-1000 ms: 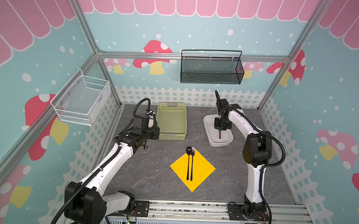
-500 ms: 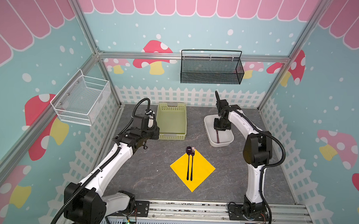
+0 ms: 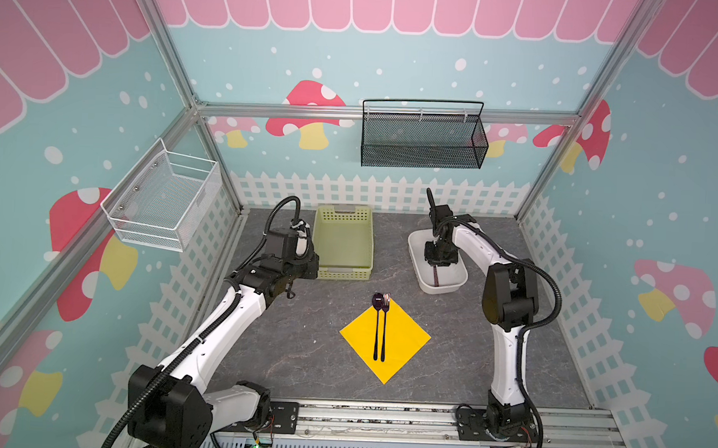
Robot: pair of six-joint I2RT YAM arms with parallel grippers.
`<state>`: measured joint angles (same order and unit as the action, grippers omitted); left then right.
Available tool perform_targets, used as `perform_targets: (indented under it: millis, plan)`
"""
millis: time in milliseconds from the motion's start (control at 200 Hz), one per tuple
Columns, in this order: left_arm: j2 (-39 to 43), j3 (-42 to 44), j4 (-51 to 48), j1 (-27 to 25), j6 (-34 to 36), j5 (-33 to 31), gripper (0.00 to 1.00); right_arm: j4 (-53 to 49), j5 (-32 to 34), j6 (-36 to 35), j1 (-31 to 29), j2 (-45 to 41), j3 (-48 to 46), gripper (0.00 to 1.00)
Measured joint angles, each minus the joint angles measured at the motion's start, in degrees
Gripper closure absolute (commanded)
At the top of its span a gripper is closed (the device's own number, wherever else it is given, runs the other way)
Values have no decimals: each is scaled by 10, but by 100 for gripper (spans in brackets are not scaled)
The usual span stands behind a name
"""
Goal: Place the utensils on the paper napkin and roll it up
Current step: 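Close the right gripper on the knife handle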
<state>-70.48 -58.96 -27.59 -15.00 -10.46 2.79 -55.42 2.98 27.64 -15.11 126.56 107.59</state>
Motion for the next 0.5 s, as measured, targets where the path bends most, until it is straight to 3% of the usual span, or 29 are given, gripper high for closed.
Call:
perform_targets:
  millis: [495]
  plan:
    - [0,0,0,0,0,0,71,13,-1,-5,1,40,-14,78]
